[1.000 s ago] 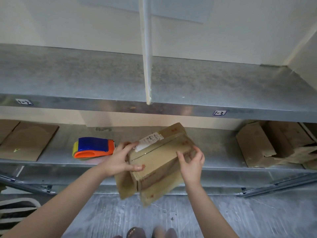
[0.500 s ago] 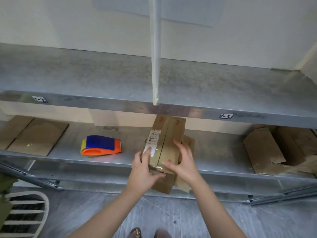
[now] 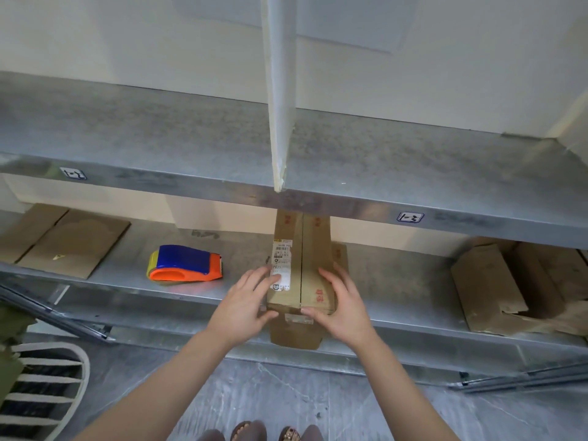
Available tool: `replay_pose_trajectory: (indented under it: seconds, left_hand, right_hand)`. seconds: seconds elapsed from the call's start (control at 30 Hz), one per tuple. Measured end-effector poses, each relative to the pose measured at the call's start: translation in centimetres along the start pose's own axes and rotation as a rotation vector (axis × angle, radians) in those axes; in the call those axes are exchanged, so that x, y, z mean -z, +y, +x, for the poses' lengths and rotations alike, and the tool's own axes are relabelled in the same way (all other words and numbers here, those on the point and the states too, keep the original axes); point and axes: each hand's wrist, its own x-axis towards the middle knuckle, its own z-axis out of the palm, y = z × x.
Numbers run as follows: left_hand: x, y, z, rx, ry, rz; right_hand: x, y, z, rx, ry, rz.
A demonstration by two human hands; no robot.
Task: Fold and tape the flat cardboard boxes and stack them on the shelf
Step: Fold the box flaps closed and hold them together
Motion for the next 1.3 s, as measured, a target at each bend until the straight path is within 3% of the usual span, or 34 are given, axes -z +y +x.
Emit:
replay_pose_trajectory:
  seconds: [0.13, 0.3, 0.6, 0.9, 1.3]
  left_hand:
    - [0.8, -0.3, -0.4, -0.054, -0.071, 0.177]
    - [3.5, -1.7, -1.2, -0.060, -0.008, 0.263]
    - [8.8, -10.6, -4.1, -0.009, -0.069, 0.374]
    - [10.9, -19.3, -0.5, -0.043, -0.226, 0.470]
    - [9.0, -21.4, 3.9, -0.024, -0.409, 0.254]
  right_hand:
    - [0.3, -1.2, -1.9, 0.091, 0.110, -0.195]
    - [0.0, -4.7, -1.6, 0.257, 0.106, -0.427]
    - [-9.4, -14.2, 2.0, 0.394, -0.059, -0.380]
    - [-18.6, -14.1, 5.9, 0.061, -0.132, -0.436]
    - [-20.2, -10.4, 8.2, -0.190, -0.157, -0.444]
